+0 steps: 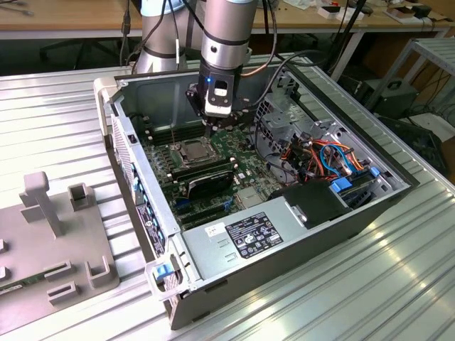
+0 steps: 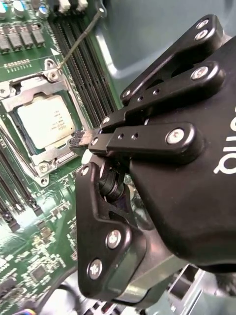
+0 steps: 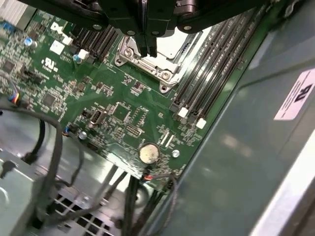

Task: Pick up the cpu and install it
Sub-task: 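Close the cpu cover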

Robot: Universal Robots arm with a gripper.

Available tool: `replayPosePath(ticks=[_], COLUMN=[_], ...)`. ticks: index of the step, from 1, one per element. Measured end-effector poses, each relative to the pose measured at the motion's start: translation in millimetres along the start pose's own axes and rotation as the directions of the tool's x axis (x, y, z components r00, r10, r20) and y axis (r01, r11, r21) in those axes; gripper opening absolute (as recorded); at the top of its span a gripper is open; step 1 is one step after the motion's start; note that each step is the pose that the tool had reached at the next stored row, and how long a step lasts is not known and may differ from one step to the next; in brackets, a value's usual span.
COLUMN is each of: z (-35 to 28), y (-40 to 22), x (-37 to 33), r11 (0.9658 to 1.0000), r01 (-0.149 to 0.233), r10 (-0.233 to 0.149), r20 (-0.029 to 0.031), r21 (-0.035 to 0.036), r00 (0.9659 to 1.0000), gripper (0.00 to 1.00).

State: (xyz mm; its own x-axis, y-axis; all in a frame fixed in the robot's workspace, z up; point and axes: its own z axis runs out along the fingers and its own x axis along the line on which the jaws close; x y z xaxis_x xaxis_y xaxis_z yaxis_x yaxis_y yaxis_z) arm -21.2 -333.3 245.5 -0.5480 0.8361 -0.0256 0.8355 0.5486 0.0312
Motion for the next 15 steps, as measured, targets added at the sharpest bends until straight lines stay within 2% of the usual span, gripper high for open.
replayPosePath(ticks=[2,4,5,6,8,9,10,13,14,15], z=[0.1,0.2,0.2,0.3,0.3,0.3,0.4,0.4,0.4,0.5], y=[0.0,0.0,0.0,0.0,0.0,0.0,0.0,0.0,0.0,0.0], x=[0.0,0.0,0.0,0.0,0.0,0.0,0.0,0.0,0.0,0.0], r11=[0.9994,0.9951,0.9916,0.9859,0.9786,0.9731,0.9693,0.9545,0.9456,0.9304], r01=[0.035,0.098,0.129,0.167,0.205,0.230,0.246,0.298,0.325,0.366], r10=[-0.035,-0.098,-0.129,-0.167,-0.205,-0.230,-0.246,-0.298,-0.325,-0.367], r20=[-0.0011,-0.0029,-0.0038,-0.0046,-0.0055,-0.0059,-0.0062,-0.0071,-0.0075,-0.0081], r21=[-0.0009,-0.0027,-0.0035,-0.0045,-0.0056,-0.0062,-0.0066,-0.0079,-0.0087,-0.0098], r00=[0.9994,0.9951,0.9916,0.9859,0.9786,0.9731,0.9693,0.9544,0.9456,0.9304], gripper=[0.11,0.11,0.11,0.11,0.11,0.11,0.11,0.11,0.11,0.11])
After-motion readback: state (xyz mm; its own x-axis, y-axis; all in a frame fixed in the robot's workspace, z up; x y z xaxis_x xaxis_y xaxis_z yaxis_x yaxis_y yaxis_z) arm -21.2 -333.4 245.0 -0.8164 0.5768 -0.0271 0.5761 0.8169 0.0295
